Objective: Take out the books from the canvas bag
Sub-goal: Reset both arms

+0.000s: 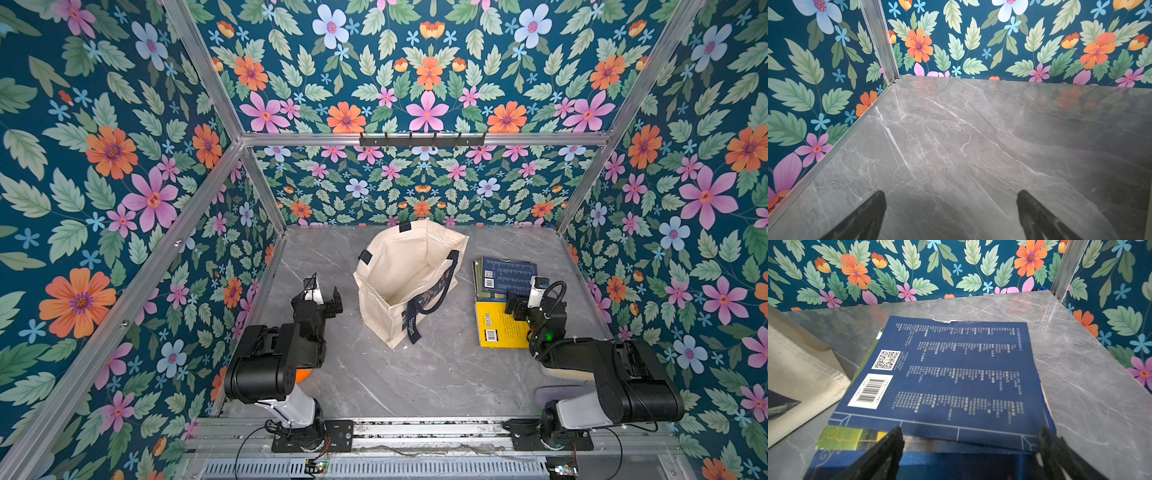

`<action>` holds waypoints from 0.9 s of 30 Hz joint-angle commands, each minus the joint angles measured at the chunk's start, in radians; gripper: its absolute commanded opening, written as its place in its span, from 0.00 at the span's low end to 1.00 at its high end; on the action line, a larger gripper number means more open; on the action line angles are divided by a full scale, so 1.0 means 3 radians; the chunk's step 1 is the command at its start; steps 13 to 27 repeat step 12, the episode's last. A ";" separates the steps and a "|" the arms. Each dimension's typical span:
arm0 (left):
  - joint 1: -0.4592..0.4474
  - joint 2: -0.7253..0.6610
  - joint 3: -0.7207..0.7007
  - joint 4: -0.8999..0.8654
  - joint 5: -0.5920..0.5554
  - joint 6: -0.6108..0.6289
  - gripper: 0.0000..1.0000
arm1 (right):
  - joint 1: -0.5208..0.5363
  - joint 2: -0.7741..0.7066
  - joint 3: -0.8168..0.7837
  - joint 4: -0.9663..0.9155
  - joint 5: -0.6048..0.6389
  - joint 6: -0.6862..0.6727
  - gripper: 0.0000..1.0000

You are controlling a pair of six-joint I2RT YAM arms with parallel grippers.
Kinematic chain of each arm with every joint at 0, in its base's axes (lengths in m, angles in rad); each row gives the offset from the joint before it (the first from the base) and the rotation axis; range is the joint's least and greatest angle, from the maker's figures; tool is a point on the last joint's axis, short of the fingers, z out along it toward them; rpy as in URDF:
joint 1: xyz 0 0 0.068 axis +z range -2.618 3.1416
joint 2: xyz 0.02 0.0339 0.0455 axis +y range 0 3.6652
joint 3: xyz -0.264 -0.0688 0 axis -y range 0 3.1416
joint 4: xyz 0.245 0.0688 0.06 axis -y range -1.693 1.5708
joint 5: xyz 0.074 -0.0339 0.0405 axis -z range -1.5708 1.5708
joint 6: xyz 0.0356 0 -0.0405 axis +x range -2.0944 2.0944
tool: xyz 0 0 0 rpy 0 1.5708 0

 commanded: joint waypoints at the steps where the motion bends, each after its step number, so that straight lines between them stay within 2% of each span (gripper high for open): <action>1: 0.0001 -0.0007 -0.0001 0.0084 -0.0005 0.0038 1.00 | 0.0003 -0.0004 0.0002 0.0064 -0.0027 -0.0057 0.99; 27: -0.0001 -0.0007 -0.0003 0.0087 -0.0005 0.0035 1.00 | -0.0008 -0.0010 -0.0025 0.0104 0.0068 -0.0035 0.99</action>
